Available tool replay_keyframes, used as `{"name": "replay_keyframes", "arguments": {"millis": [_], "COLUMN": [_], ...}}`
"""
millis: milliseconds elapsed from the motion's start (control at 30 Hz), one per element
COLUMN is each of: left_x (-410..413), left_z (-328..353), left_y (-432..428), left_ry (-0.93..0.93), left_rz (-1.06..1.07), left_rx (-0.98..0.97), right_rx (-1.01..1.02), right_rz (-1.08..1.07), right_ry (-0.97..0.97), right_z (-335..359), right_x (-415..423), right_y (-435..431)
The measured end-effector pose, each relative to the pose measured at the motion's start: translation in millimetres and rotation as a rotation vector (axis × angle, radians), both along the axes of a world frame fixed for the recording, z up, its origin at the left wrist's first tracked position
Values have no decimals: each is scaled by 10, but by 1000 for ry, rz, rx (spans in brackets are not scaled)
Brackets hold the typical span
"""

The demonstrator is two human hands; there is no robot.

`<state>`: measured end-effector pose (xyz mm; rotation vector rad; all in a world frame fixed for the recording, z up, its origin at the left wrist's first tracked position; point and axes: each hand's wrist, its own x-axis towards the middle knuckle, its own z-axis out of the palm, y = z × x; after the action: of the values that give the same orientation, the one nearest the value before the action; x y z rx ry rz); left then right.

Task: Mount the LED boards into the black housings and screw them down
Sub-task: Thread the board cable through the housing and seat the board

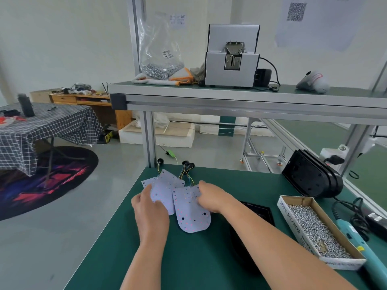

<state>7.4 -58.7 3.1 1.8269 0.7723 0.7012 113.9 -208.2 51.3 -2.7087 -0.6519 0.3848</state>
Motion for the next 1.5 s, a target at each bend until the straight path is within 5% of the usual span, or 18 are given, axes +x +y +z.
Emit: {"name": "replay_keyframes", "arguments": {"millis": [233,500,733,933,1167,1500], "left_x": [-48,4,-10,-23,-56,-122], "left_z": [-1,2,33,50,76,112], "left_y": [119,54,36,-18,-159,-328], "left_ry": [-302,-493,-450,-340,-139,-212], "left_rz": [197,-116,-381,-625,-889,-918], "left_rx": [-338,-548,-765,-789,-652,-779], "right_rx": [-153,-197,432,690,614,-2], "right_rz": [72,122,-209,-360,-130,261], "right_ry": [-85,-198,-291,-354,-451,-512], "right_z": [35,21,21,90,100,191], "right_x": [16,38,180,404,197,-420], "right_y": [-82,-103,-257,-690,-1164,-958]}}
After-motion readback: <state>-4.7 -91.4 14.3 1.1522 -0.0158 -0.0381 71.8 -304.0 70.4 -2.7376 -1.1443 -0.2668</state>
